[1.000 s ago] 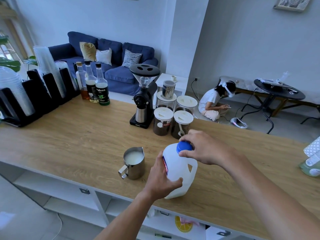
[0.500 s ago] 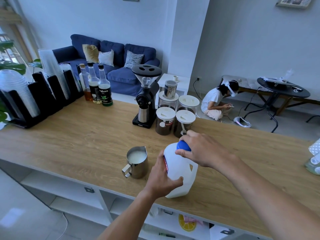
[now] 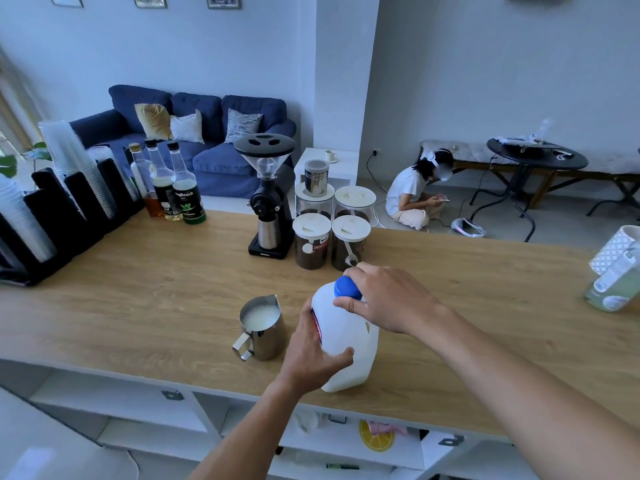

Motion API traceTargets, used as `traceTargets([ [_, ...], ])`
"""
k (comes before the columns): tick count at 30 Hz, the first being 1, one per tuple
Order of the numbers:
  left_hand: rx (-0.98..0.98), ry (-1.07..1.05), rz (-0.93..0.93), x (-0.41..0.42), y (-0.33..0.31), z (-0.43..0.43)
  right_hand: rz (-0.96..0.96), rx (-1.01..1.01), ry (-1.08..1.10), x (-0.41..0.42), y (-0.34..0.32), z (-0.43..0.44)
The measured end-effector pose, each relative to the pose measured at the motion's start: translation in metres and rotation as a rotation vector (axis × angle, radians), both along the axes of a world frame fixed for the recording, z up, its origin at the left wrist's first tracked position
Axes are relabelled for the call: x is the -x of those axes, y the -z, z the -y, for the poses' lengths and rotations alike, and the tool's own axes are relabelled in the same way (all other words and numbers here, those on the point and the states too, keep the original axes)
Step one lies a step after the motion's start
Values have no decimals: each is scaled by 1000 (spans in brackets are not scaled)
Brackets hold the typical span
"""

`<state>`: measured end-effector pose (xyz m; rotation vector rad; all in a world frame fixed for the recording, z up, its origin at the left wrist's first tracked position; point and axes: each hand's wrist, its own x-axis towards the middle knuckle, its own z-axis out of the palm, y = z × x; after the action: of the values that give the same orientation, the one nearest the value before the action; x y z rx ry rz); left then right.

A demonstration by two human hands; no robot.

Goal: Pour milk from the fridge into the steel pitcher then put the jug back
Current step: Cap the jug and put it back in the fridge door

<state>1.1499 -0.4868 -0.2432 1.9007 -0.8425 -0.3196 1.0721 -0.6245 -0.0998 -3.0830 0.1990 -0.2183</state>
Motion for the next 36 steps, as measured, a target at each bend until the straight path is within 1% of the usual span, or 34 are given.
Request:
traceTargets([
  [4,1,9,14,0,-1,-1,131,47,47,0,11,-2],
  [7,-9,29,8,-1,-3,-3,176,70,113,-1,19,-8],
  [9,-18,19,-12,0,-4,-3,198,49,155,-1,21,-11],
  [11,-25,0,-37,4,-5,-4,213,-27,167,2,21,-11],
  [13,-41,-2,-57,5,-6,-6,183,-124,149,10,22,-6],
  [16,-62,65,-78,-1,-6,-9,53,-303,182,28,29,5],
  [18,-64,91,-68,-4,-6,-10,-9,-446,245,42,46,10],
  [20,-51,92,-101,-4,-5,-9,-56,-552,309,56,67,9],
  [22,-40,82,-168,-3,1,-11,-42,-603,362,64,84,1],
  [24,-53,85,-189,-5,8,-14,41,-641,405,65,94,-11],
  [26,-70,112,-177,-9,11,-18,91,-635,446,60,98,-22],
  [31,-133,175,-156,-20,11,-28,121,-656,569,51,101,-50],
  [36,-185,284,-24,-23,6,-39,54,-552,657,58,88,-76],
])
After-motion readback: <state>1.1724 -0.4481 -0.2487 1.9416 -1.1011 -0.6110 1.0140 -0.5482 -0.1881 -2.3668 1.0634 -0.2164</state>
